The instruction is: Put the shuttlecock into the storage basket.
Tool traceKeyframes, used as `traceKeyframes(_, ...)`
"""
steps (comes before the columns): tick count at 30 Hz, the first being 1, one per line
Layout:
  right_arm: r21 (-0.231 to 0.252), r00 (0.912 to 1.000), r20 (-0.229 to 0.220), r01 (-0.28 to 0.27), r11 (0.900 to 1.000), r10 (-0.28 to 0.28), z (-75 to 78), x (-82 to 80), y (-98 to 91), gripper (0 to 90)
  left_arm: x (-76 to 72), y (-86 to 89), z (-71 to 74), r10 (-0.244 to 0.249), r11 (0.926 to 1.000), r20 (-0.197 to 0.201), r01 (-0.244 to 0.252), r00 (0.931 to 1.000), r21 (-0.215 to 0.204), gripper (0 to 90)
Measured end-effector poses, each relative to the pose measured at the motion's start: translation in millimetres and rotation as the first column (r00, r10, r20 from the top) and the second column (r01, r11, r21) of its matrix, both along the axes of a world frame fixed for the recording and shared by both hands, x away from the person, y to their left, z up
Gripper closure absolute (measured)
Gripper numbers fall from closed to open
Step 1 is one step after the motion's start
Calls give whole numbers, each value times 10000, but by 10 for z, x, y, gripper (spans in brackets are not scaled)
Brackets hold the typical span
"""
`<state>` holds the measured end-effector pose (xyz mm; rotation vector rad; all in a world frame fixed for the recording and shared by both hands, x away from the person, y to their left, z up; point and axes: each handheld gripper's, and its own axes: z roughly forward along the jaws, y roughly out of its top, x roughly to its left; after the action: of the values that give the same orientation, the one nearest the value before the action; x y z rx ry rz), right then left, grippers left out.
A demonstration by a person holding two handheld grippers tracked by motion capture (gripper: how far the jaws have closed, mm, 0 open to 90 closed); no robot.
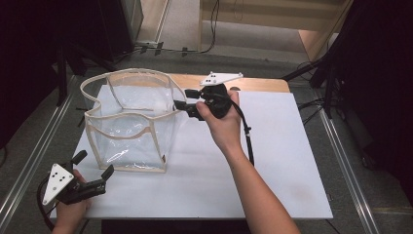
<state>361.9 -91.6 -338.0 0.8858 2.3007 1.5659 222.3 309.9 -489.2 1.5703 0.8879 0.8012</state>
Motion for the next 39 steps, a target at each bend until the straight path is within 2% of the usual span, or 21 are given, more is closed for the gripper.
traceKeyframes(4, 51, 9999, 101, -39, 10000, 38, 27, -44, -89, 288, 1, 3, 1, -8, 10000, -14, 8, 10000, 35, 21)
traceKeyframes(10, -120, 9995, 316, -76, 9999, 80, -31, -131, -254, 116, 3, 2, 0, 10, 10000, -10, -10, 10000, 7, 21)
traceKeyframes(14, 0, 9992, 350, 166, 9999, -166, -98, -176, -374, 72, 3, 2, 0, 11, 10000, -13, -11, 10000, 8, 21)
traceKeyframes(16, 3, 9988, 379, 301, 9995, -301, -128, -204, -415, 0, 3, 2, 0, 9, 10000, -13, -9, 10000, 4, 21)
traceKeyframes(17, -49, 9988, 382, 318, 9995, -316, -141, -219, -430, 0, 3, 2, 0, 9, 10000, -14, -9, 10000, 5, 21)
traceKeyframes(18, -408, 9977, 556, 409, 9983, -386, -172, -258, -451, 0, 3, 1, 0, 6, 10000, -16, -6, 10000, 13, 21)
traceKeyframes(20, -543, 9967, 653, 509, 9972, -473, -187, -281, -460, 0, 2, 1, 0, 1, 10000, -11, -1, 10000, 19, 21)
traceKeyframes(22, -500, 9964, 764, 410, 9979, -371, -216, -324, -497, 0, 2, 1, 0, 3, 10000, -14, -3, 10000, 19, 21)
traceKeyframes(23, -523, 9947, 900, 553, 9971, -504, -229, -354, -516, 0, 2, 1, 0, 5, 10000, -11, -5, 10000, 29, 22)
traceKeyframes(28, -413, 9900, 1307, 592, 9974, -534, -313, -472, -627, 0, 0, -1, 0, 13, 10000, -21, -13, 10000, 60, 21)
traceKeyframes(39, -233, 9861, 1339, 1024, 9945, -984, -546, -636, -899, 0, -2, -6, 0, 21, 10000, -30, -21, 10000, 80, 21)
